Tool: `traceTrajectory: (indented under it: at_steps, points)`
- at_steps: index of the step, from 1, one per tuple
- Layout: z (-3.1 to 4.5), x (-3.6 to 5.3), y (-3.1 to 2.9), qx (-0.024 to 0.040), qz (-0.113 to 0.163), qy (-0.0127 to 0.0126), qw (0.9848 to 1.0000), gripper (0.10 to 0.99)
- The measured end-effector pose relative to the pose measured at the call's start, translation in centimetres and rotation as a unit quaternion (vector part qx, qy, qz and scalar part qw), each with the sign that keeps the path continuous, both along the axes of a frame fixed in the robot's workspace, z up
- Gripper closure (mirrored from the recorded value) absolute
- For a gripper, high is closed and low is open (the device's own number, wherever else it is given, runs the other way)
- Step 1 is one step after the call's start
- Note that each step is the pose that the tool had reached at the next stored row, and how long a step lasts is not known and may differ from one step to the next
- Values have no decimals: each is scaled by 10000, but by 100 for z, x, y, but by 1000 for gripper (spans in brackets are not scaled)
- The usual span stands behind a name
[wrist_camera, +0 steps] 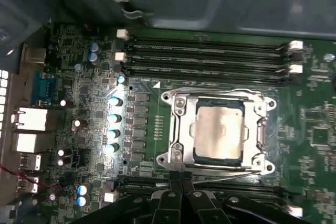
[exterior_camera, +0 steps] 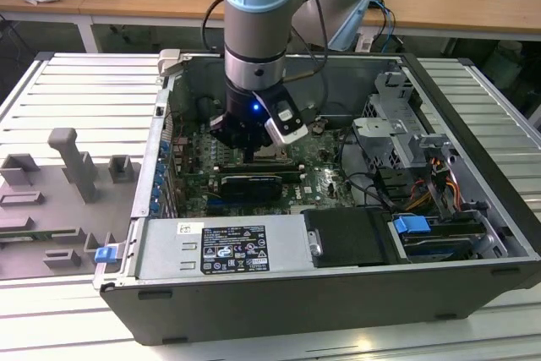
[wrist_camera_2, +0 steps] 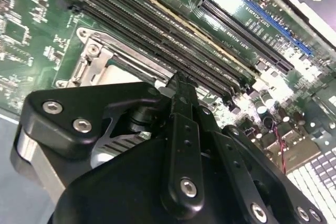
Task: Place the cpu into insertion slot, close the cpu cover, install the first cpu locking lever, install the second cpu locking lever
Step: 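Install the second cpu locking lever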
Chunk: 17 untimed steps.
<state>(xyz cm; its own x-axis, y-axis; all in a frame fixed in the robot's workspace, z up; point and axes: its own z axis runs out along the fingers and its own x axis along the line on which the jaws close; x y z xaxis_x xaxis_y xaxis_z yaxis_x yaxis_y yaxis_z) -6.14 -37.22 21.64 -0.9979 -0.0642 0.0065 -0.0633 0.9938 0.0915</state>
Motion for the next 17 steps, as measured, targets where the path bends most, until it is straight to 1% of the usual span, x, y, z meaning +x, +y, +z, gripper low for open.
traceTrajectory:
  at_steps: [1,2,3,4,7,8,9,10,12,13,14,17]
  points:
    - [-28,0,-5,10,5,0,10000,984]
    - [-41,-2,-29,42,5,0,10000,984]
    - [-46,-5,-74,106,4,0,9999,984]
    - [-47,-9,-101,168,5,0,9999,984]
    - [-47,-29,-139,379,6,0,9993,984]
    - [-50,-53,-153,470,7,0,9989,984]
    - [-55,-69,-169,509,12,0,9987,984]
    - [-69,-74,-181,531,19,0,9986,984]
    - [-97,-82,-207,656,35,-2,9978,984]
    - [-103,-89,-224,731,46,-9,9973,984]
    - [-110,-94,-230,758,50,-15,9971,984]
    - [-128,-108,-233,800,66,-24,9968,984]
